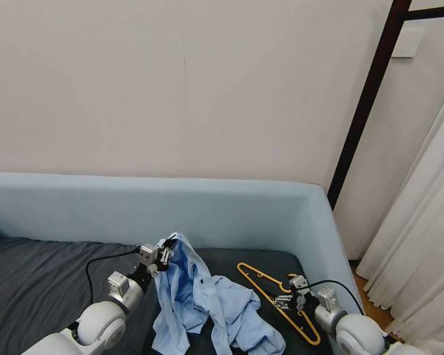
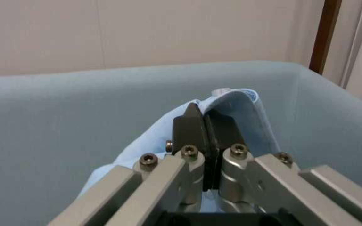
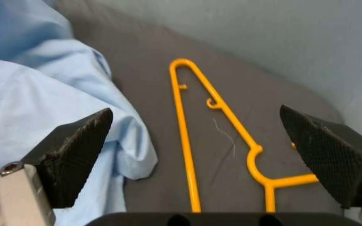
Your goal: Pick up the clothes from the sofa and hang them on the clothes hanger.
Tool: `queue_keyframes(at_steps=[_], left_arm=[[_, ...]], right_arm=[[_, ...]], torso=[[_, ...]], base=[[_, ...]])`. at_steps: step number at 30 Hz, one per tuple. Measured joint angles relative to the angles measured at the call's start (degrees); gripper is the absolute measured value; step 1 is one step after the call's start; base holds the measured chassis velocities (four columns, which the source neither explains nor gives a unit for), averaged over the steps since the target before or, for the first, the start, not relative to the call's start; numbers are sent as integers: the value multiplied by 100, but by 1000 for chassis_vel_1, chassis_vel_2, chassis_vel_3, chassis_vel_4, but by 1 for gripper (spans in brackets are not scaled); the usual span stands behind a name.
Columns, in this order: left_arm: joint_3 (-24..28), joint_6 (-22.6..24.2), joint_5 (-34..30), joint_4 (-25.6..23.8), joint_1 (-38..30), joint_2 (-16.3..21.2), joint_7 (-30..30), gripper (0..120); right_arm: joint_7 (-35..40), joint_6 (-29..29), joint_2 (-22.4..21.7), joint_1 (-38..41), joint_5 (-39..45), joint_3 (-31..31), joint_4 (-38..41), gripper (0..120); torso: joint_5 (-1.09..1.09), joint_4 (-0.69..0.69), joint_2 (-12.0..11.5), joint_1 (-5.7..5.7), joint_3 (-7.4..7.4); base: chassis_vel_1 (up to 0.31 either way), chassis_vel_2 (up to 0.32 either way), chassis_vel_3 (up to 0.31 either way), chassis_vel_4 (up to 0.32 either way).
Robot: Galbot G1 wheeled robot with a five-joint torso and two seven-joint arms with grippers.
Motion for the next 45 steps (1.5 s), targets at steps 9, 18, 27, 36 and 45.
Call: queue_keyframes(at_steps=[9, 18, 27, 36, 45], left_arm=[[-154, 13, 57, -143, 455, -237, -8, 0], [-287, 18, 65, -236, 602, -214, -8, 0], [-536, 19, 80, -345, 977, -187, 19, 0], [-565, 5, 103, -316, 1034, -225, 22, 0], [-598, 6, 30, -329, 1080, -223, 15, 0]], right_arm=[[367, -904, 499, 456, 249, -109, -994, 100], [294, -1275, 756, 548, 513, 38, -1546, 100], [-34, -1260, 1032, 604, 113, 131, -2359, 91], [-220, -1303, 1255, 605, 80, 324, -2698, 60], [-438, -1331, 1299, 642, 75, 446, -2903, 31]], torso=[[0, -1, 0, 0, 0], [2, -1, 0, 0, 0], [0, -2, 0, 0, -1], [0, -1, 0, 0, -1], [0, -2, 0, 0, -1]], base=[[0, 0, 0, 0], [0, 0, 0, 0], [0, 0, 0, 0], [0, 0, 0, 0], [0, 0, 0, 0]])
